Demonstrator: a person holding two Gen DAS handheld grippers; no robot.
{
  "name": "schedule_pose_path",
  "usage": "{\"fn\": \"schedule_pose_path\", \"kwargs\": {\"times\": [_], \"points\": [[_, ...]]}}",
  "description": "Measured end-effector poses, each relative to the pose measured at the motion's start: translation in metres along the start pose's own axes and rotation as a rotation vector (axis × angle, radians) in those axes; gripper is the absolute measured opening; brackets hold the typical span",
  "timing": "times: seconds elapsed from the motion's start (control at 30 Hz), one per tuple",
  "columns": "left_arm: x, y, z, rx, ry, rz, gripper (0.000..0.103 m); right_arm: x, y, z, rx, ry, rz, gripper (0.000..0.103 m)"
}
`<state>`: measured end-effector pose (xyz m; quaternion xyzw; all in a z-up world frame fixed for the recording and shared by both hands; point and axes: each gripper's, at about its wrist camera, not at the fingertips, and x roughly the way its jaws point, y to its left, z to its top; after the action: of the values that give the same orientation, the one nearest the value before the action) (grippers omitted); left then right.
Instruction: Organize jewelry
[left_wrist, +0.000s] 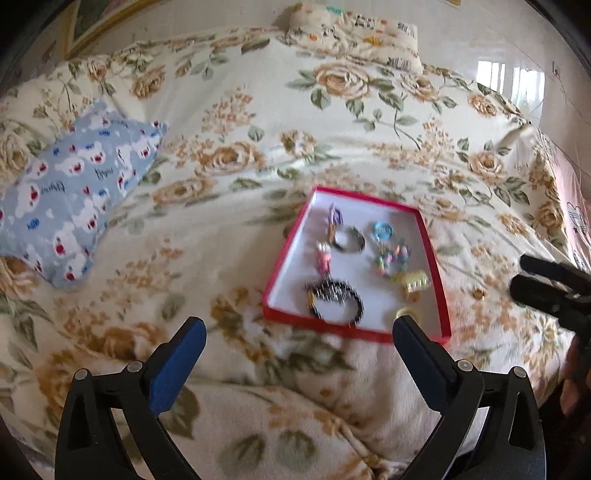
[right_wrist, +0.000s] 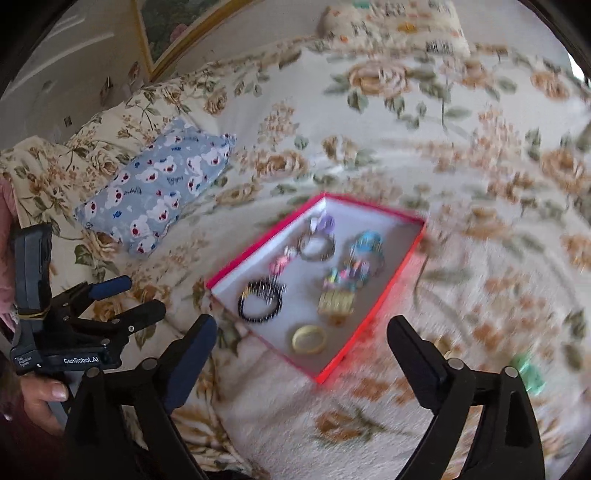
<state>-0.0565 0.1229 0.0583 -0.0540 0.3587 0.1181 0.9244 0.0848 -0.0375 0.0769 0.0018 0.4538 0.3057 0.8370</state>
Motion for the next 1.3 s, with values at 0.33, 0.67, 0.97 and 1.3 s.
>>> {"fn": "schedule_pose_path", "kwargs": {"times": [0.33,0.67,0.97,1.3], "points": [[0.023,0.014,0.026,0.022,0.055,-0.035,0.102,0.000,0.013,0.036,-0.041,-0.058,-0.027,0.103],[0.046,0.016,0.052,-0.024,0.065,0.069,0.102,0.041,0.005,0.029,-0.065,0.044,-0.049,0.103],[0.052,-0.008,0.006,0.042,0.039,0.157,0.102,0.036,0.003,-0.007,-0.033,-0.019,-0.064,0.103],[0.036,-0.019,-0.003,0.055,-0.002,0.134,0.102,0.031,0.011,-0.013,-0.014,-0.040,-0.129,0.103]]}}
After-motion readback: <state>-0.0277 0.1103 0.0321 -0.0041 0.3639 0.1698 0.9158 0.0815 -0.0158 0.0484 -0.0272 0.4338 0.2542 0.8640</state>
